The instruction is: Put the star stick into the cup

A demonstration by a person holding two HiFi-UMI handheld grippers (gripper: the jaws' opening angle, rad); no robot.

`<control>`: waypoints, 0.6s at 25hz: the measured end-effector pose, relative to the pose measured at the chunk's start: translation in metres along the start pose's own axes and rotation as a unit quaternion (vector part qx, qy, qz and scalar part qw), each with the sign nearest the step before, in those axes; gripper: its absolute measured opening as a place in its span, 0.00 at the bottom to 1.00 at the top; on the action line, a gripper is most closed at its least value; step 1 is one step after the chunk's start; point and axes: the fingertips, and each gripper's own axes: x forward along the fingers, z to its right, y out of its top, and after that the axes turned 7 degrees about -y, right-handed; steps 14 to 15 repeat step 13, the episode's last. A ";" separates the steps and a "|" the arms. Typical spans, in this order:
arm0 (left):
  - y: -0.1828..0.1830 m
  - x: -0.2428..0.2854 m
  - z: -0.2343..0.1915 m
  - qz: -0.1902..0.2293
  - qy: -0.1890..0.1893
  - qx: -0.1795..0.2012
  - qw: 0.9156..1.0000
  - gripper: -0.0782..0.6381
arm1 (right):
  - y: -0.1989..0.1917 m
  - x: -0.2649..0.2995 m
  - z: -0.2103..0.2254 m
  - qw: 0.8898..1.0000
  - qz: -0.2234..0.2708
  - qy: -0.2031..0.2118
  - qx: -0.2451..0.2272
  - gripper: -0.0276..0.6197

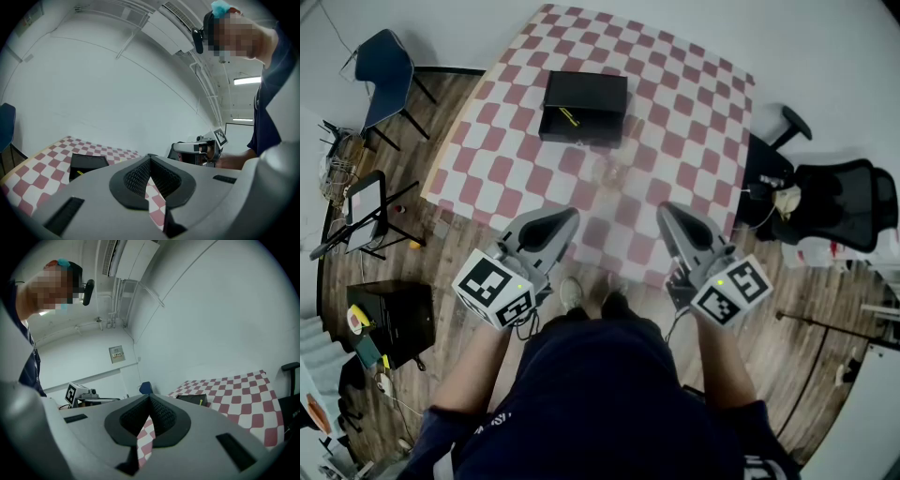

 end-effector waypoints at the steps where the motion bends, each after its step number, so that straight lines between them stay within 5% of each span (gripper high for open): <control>1: 0.000 0.000 0.000 0.000 0.001 0.000 1.000 0.15 | 0.000 0.000 0.000 1.000 -0.001 0.000 0.000 0.06; 15: -0.001 0.003 -0.003 0.002 0.006 -0.002 1.000 0.15 | -0.002 0.005 0.004 1.000 -0.004 0.006 -0.001 0.06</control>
